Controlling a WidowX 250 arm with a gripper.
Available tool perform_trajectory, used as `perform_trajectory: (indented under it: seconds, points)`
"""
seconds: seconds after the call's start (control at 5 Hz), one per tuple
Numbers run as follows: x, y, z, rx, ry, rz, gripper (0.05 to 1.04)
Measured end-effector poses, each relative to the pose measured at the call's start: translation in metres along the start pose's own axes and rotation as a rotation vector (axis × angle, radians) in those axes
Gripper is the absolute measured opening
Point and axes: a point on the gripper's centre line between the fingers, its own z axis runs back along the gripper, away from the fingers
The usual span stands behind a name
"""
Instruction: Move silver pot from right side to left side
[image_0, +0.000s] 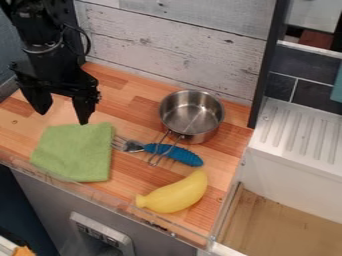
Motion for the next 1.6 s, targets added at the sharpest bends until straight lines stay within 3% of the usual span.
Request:
perform_trajectory:
  seconds: [0.2, 0.4, 0.6, 0.8, 1.2, 1.6]
  points:
    - [-0.003, -0.003, -0.006, -0.018, 0.025, 0.007, 1.0]
    - [-0.001, -0.022, -0.015, -0.102, 0.047, 0.011, 1.0]
    - [0.013, -0.041, -0.015, -0.137, 0.035, 0.004, 1.0]
    - [0.023, -0.068, -0.02, -0.108, 0.012, -0.019, 1.0]
    - [0.052, -0.086, -0.045, -0.056, 0.031, 0.015, 1.0]
    - [0.073, -0.082, -0.065, -0.081, 0.052, 0.079, 1.0]
